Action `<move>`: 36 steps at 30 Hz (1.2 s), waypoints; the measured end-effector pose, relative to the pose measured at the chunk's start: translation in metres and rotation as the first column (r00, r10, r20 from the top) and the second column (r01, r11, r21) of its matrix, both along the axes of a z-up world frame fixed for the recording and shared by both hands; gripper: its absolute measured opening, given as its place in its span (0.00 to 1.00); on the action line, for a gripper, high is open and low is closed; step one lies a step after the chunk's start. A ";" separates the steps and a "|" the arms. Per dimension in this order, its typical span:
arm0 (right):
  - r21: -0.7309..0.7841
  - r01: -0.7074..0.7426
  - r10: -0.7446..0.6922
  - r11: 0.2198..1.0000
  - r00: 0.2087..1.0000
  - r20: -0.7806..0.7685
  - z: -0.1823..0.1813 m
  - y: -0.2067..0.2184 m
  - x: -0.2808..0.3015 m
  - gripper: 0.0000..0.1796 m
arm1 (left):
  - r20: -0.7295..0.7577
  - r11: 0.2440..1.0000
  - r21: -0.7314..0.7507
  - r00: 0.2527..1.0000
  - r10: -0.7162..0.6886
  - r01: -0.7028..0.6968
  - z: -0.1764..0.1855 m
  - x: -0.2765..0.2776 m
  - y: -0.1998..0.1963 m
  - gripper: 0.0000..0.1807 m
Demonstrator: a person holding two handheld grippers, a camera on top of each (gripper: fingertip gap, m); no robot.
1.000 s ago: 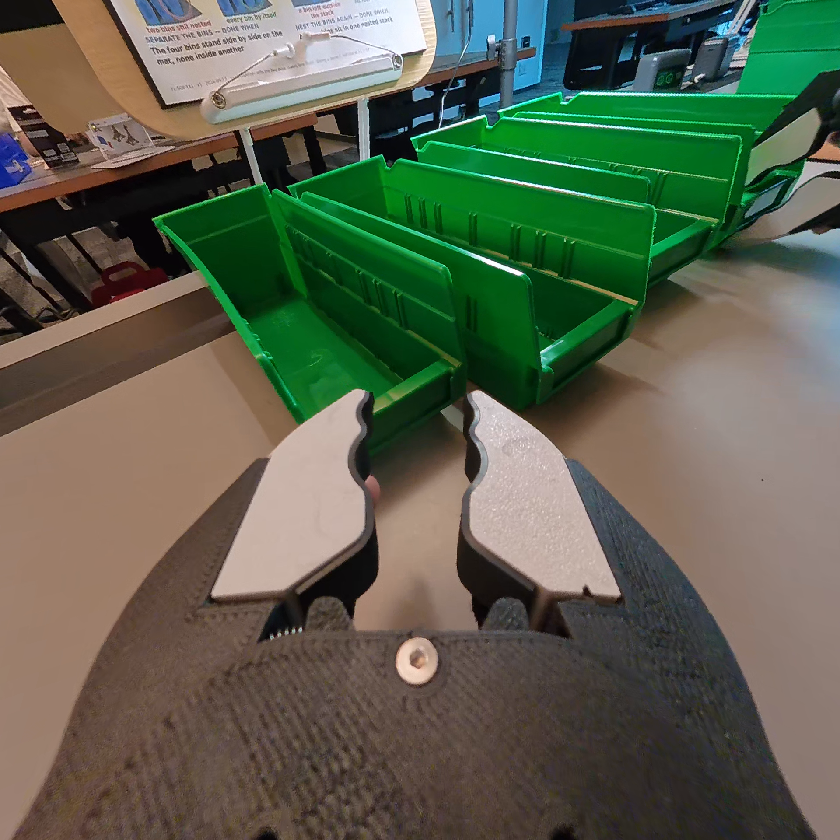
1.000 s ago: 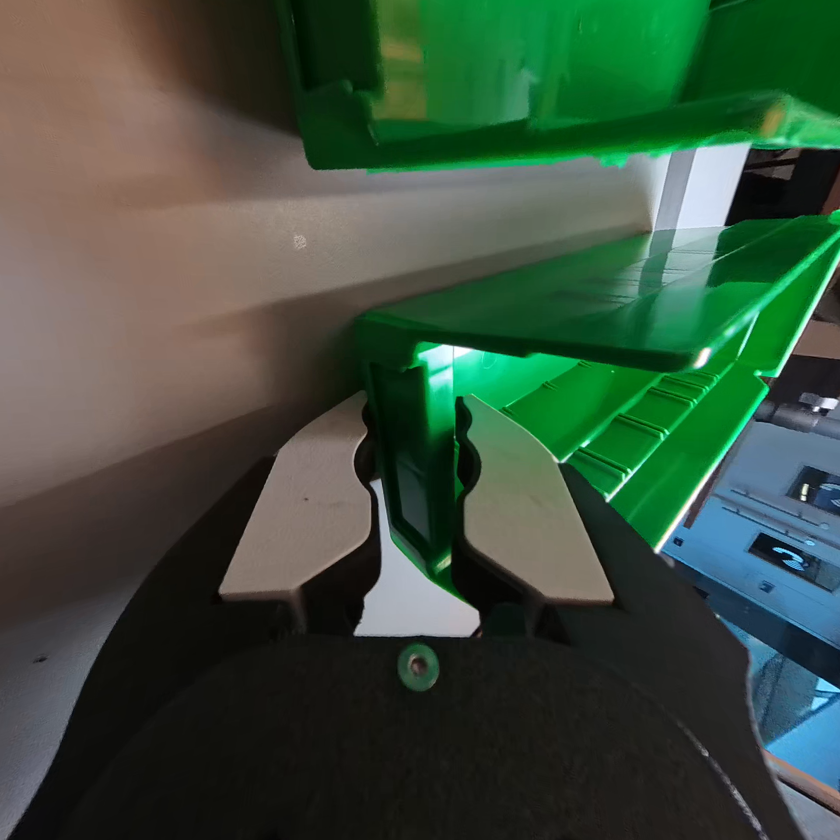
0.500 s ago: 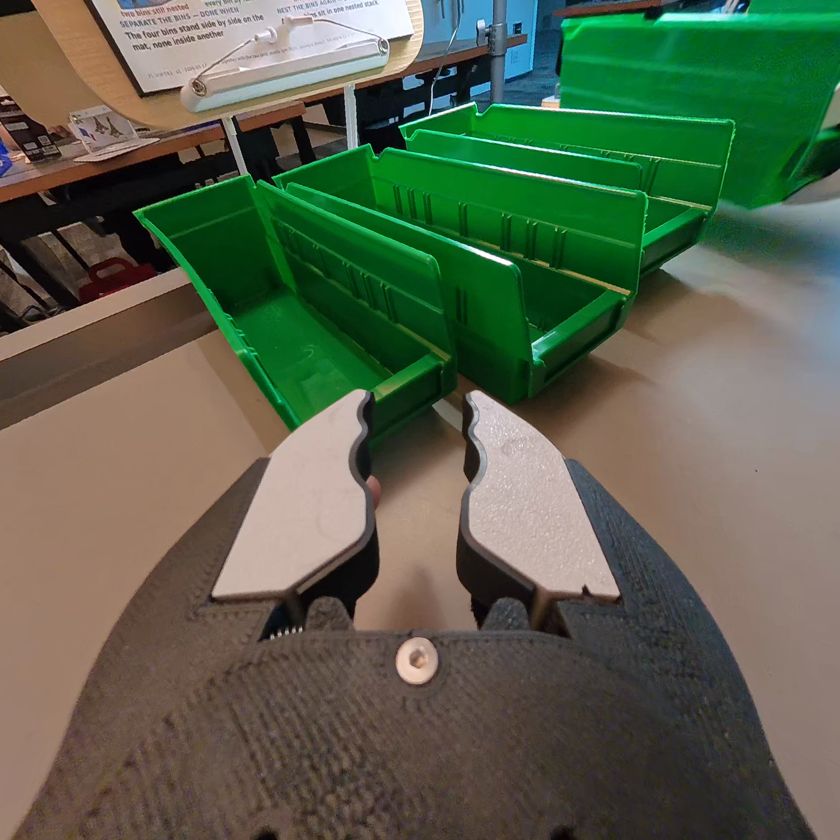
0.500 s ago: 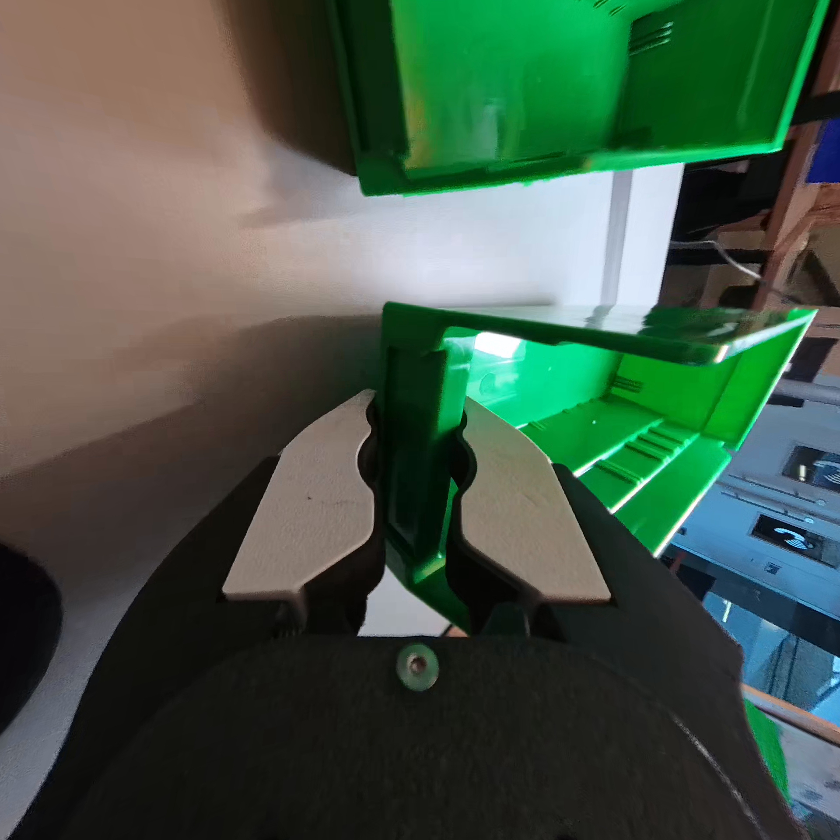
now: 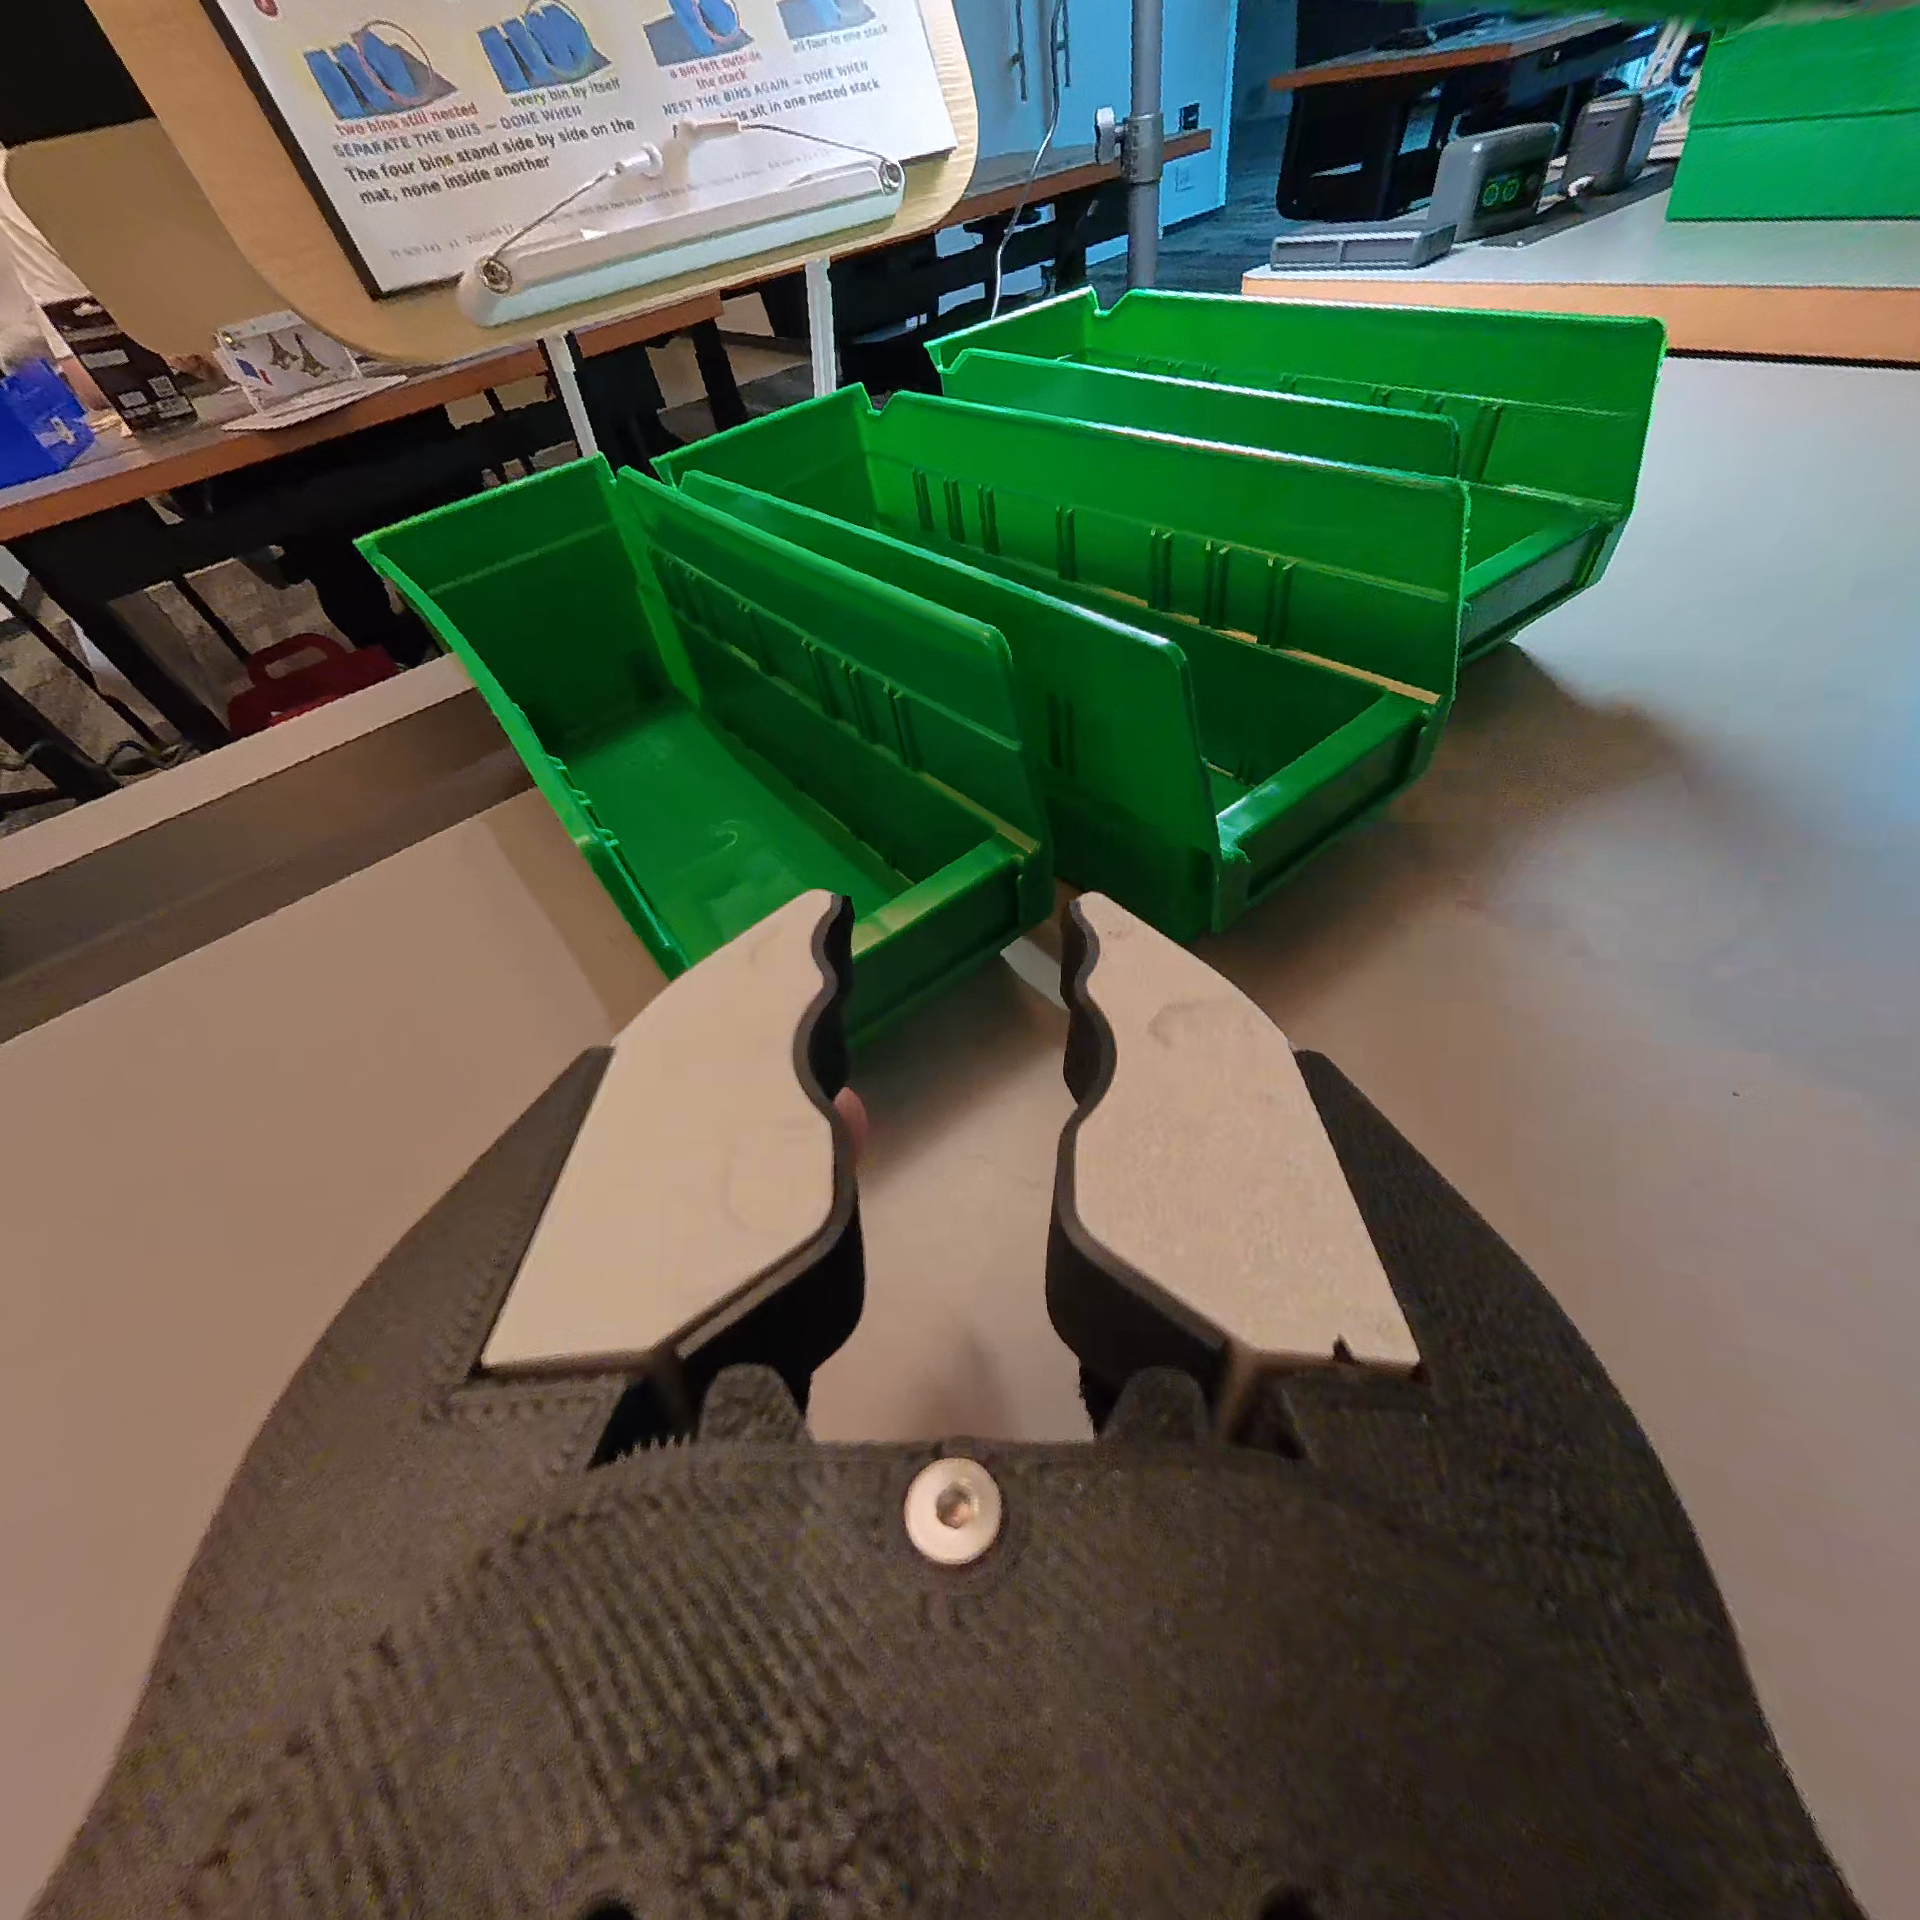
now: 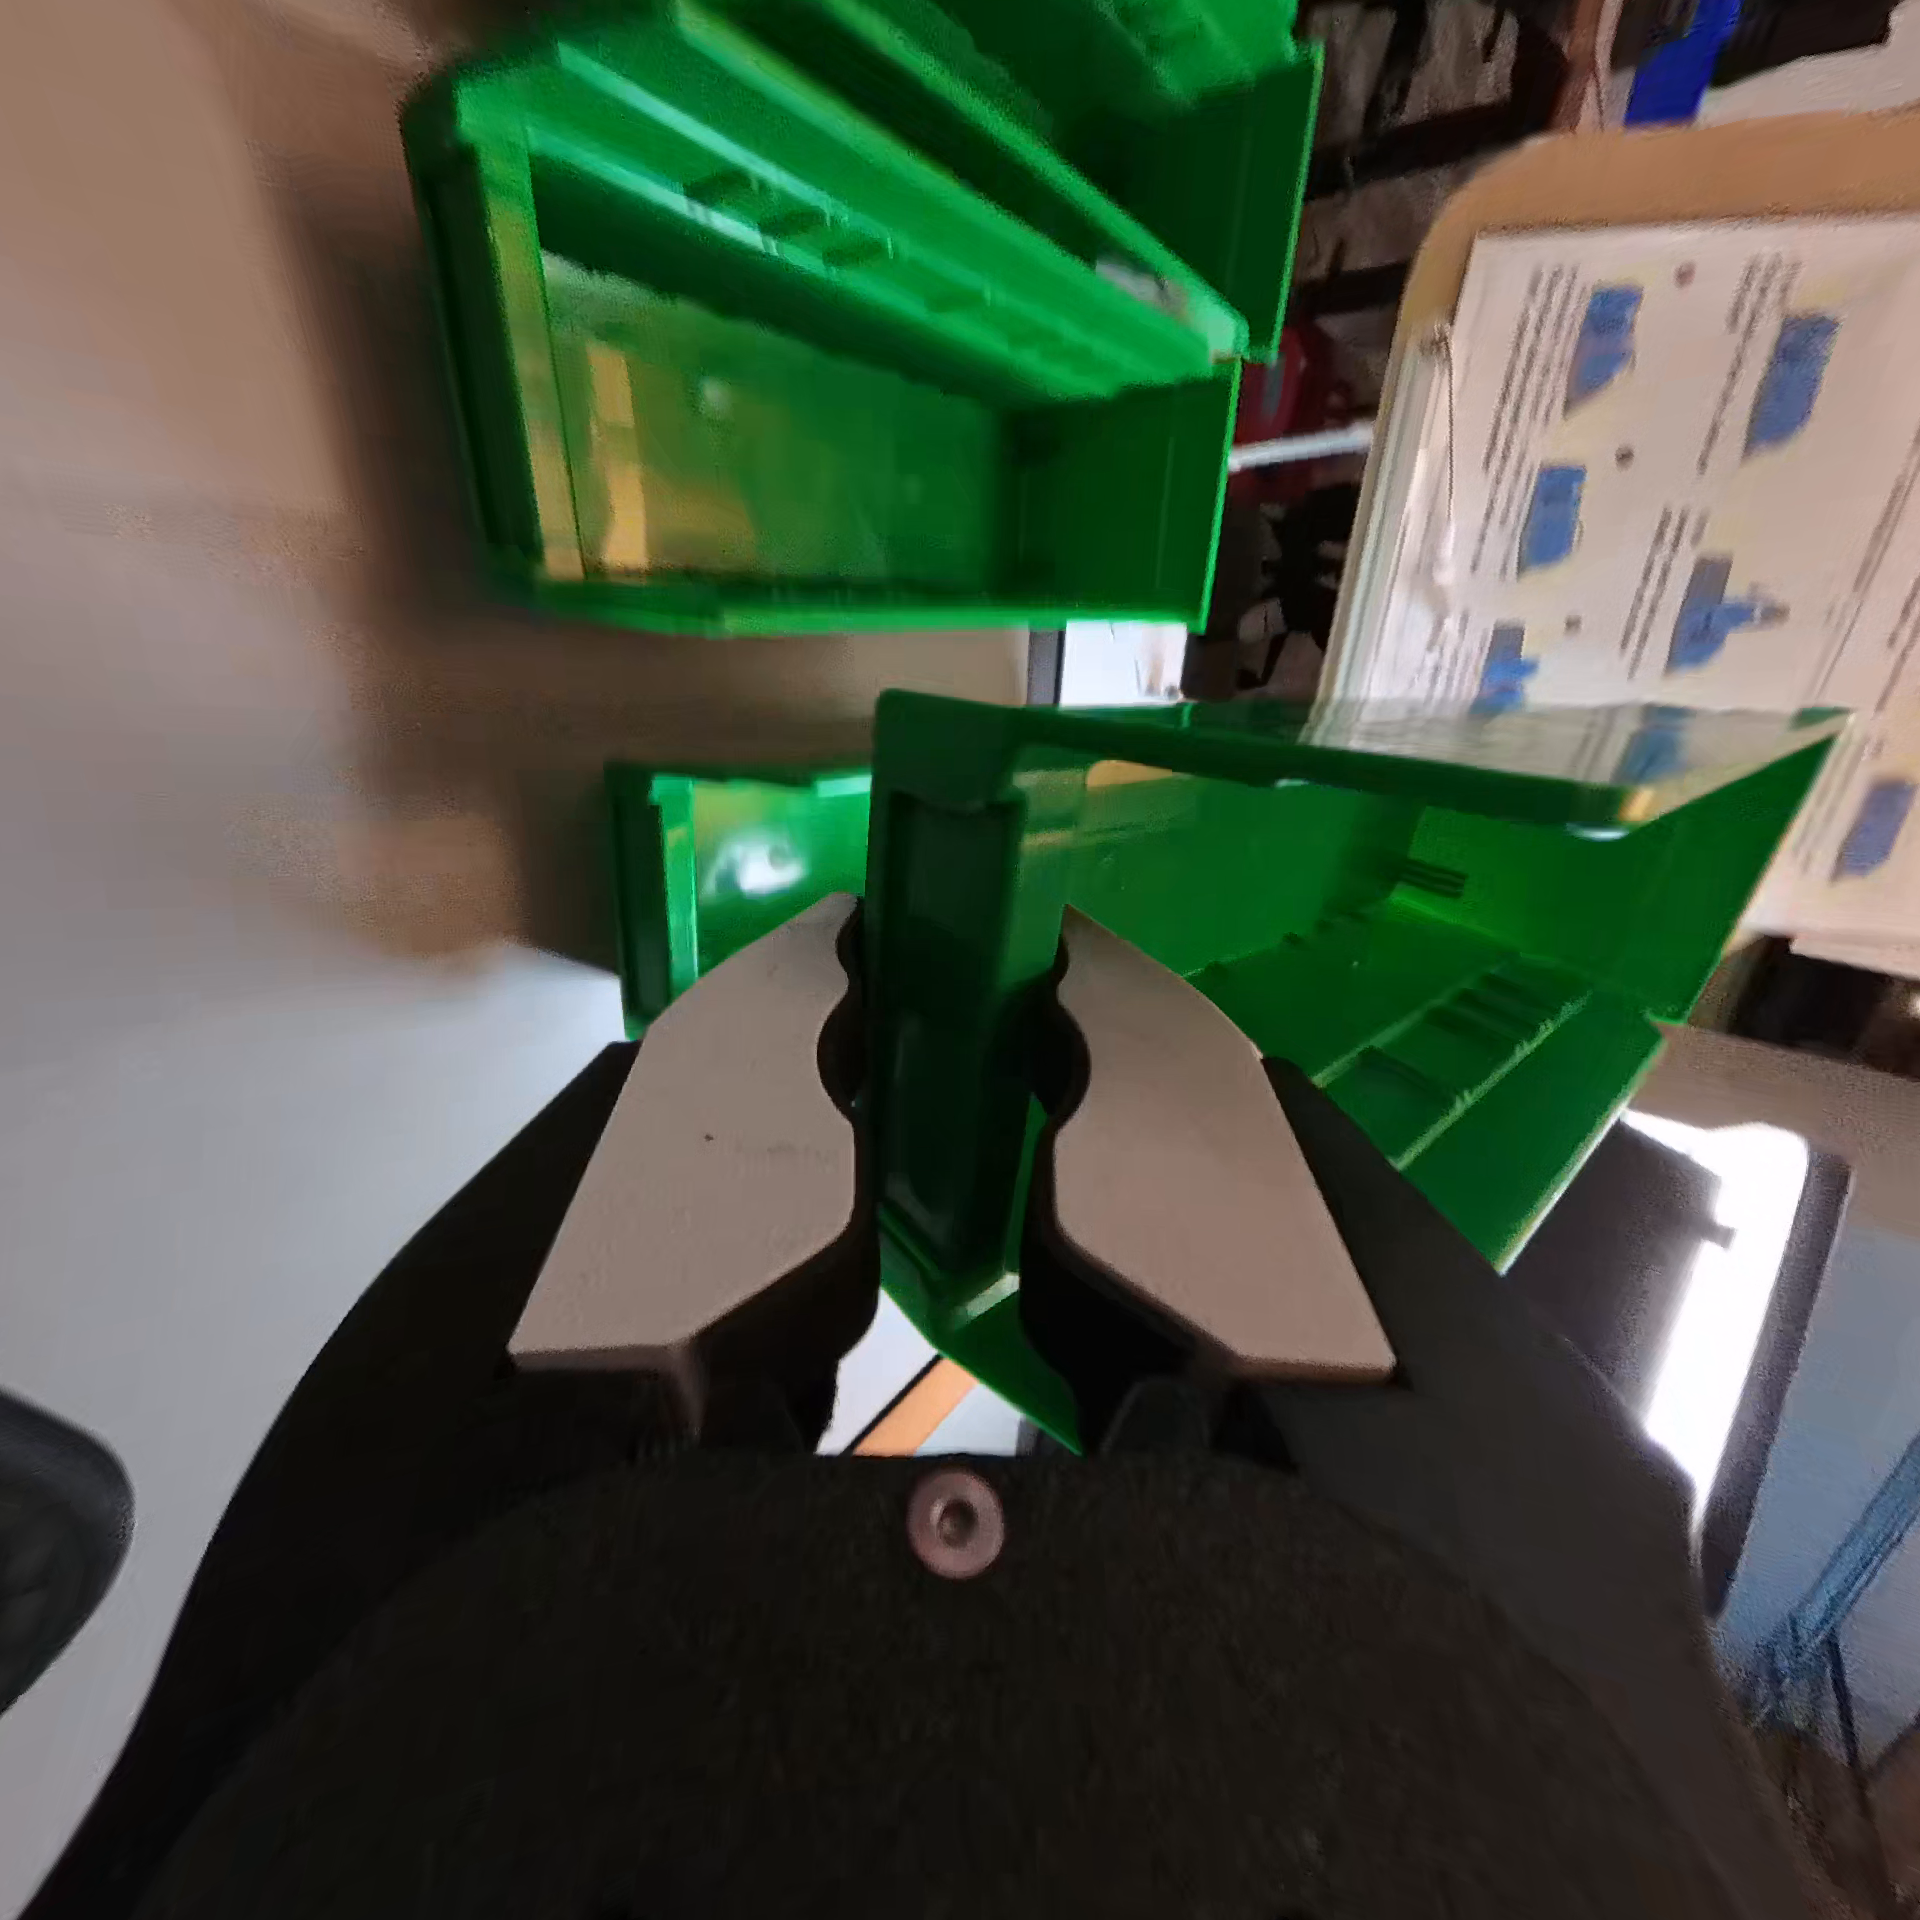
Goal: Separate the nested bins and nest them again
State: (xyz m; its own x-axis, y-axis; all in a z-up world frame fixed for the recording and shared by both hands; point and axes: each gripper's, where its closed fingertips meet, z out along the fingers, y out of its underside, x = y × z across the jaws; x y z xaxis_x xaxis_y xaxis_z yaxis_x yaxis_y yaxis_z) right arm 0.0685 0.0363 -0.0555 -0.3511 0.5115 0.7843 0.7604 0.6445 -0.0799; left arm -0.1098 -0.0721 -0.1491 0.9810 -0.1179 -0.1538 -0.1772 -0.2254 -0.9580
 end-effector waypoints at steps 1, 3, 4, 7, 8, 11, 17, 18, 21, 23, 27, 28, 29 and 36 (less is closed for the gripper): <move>-0.007 -0.015 0.015 1.000 1.000 0.011 -0.004 -0.004 -0.014 0.16 | -0.012 1.000 0.008 1.000 0.001 -0.001 0.002 0.000 0.000 0.21; -0.041 -0.037 0.038 0.998 0.999 0.036 -0.017 -0.011 -0.040 0.16 | -0.034 1.000 0.022 0.999 0.006 -0.005 0.004 -0.001 -0.001 0.21; -0.061 -0.042 0.045 0.997 0.998 0.049 -0.024 -0.014 -0.051 0.16 | -0.040 1.000 0.027 0.999 0.008 -0.007 0.006 -0.001 -0.001 0.21; -0.114 -0.041 0.051 0.993 0.996 0.079 -0.049 -0.020 -0.079 0.16 | -0.042 0.999 0.040 0.999 0.011 -0.010 0.009 -0.003 -0.002 0.22; -0.127 -0.033 0.045 0.991 0.995 0.094 -0.057 -0.021 -0.085 0.16 | -0.040 0.999 0.044 0.999 0.012 -0.010 0.010 -0.003 -0.002 0.22; -0.121 -0.007 0.019 0.993 0.995 0.094 -0.075 -0.021 -0.100 0.15 | -0.037 0.999 0.051 0.999 0.014 -0.012 0.012 -0.005 -0.003 0.21; -0.112 0.085 -0.077 0.990 0.994 0.074 -0.076 -0.019 -0.102 0.15 | -0.036 0.999 0.053 0.999 0.013 -0.011 0.013 -0.004 -0.003 0.21; -0.110 0.102 -0.094 0.989 0.993 0.076 -0.078 -0.019 -0.101 0.15 | -0.037 0.999 0.053 0.999 0.014 -0.012 0.013 -0.004 -0.003 0.21; -0.069 0.102 -0.096 0.992 0.992 0.086 -0.086 -0.018 -0.100 0.15 | -0.039 0.998 0.056 0.999 0.016 -0.014 0.013 -0.004 -0.003 0.21; -0.029 0.103 -0.099 0.994 0.990 0.101 -0.095 -0.015 -0.100 0.15 | -0.037 0.998 0.054 0.999 0.017 -0.015 0.013 -0.004 -0.003 0.21; 0.001 0.124 -0.124 0.992 0.985 0.120 -0.103 -0.013 -0.099 0.15 | -0.032 0.998 0.055 0.999 0.019 -0.017 0.013 -0.005 -0.004 0.21; -0.001 0.131 -0.130 0.991 0.984 0.119 -0.103 -0.013 -0.100 0.15 | -0.031 0.998 0.055 0.999 0.019 -0.017 0.013 -0.005 -0.004 0.21; -0.002 0.135 -0.134 0.991 0.984 0.121 -0.104 -0.013 -0.099 0.15 | -0.030 0.998 0.055 0.999 0.018 -0.016 0.013 -0.005 -0.004 0.21; 0.008 0.149 -0.148 0.989 0.976 0.163 -0.117 -0.030 -0.091 0.17 | -0.031 0.998 0.053 0.999 0.016 -0.015 0.012 -0.005 -0.004 0.21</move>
State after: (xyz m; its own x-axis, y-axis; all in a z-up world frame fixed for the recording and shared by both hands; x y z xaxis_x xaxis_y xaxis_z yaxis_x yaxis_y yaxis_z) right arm -0.0227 0.0063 -0.1725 -0.3936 0.5708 0.7206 0.8505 0.5236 0.0498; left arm -0.1146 -0.0757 -0.1366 0.9773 -0.0937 -0.1900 -0.2042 -0.1775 -0.9627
